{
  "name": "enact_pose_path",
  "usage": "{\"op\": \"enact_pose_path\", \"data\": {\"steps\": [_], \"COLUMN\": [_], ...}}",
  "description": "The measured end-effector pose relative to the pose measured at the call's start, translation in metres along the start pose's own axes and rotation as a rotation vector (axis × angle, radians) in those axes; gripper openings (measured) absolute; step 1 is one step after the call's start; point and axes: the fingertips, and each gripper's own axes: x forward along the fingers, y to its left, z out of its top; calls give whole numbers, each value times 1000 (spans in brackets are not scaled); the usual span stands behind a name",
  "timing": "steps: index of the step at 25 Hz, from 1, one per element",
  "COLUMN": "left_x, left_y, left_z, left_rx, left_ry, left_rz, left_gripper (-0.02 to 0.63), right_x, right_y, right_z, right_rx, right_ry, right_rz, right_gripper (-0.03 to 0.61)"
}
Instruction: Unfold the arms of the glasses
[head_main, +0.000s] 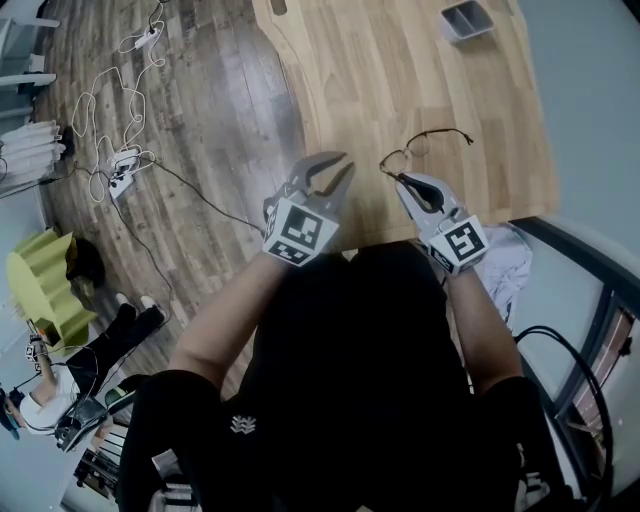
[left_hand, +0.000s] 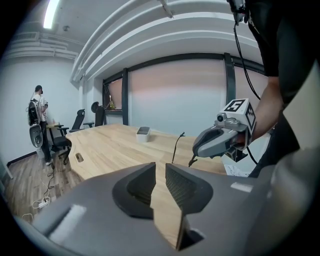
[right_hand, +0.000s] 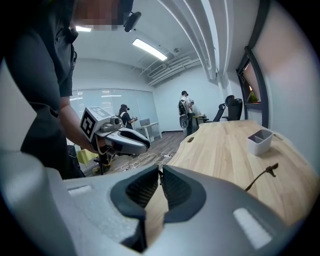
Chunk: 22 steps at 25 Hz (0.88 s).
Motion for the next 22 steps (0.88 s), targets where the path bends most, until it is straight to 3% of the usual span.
{"op": "enact_pose_path", "data": {"steps": [18, 22], "left_x": [-10, -21], "left_y": [-11, -6], "left_z": [19, 41], "left_rx": [4, 22], "left_ry": [-48, -124], "left_rz": [21, 68], "left_gripper": [67, 36], "right_x": [-25, -38], "right_y": [21, 5], "right_z": [27, 58], "right_rx": [-19, 108], "right_ry": [-82, -210], "right_rz": [29, -33], "right_gripper": [31, 31]}}
